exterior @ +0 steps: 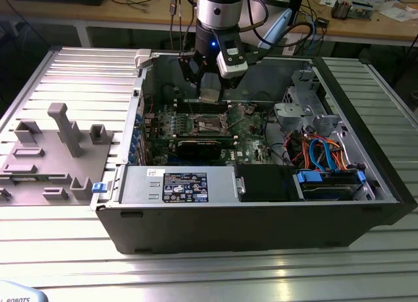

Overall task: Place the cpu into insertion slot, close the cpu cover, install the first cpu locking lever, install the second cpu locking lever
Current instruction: 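Place the cpu into insertion slot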

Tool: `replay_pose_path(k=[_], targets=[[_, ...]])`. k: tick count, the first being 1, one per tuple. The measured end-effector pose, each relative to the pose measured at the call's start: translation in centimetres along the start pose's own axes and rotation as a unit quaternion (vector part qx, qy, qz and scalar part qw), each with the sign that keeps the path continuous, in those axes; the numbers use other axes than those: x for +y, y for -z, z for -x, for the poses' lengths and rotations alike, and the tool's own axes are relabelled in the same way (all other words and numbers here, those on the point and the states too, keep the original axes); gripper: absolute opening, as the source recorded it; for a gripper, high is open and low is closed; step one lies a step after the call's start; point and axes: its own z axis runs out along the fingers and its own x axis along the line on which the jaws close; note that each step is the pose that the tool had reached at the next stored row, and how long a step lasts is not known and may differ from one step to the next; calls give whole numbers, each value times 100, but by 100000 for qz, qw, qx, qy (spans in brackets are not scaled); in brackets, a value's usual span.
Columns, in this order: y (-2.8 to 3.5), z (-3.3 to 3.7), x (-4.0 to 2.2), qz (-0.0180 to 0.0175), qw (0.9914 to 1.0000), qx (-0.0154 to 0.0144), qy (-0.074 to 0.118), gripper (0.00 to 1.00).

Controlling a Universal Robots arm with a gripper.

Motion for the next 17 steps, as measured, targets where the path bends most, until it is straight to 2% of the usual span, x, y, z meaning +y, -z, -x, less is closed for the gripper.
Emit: replay_pose_path(k=[17], targets=[[0, 0, 0, -170, 99990, -113, -1391, 55]])
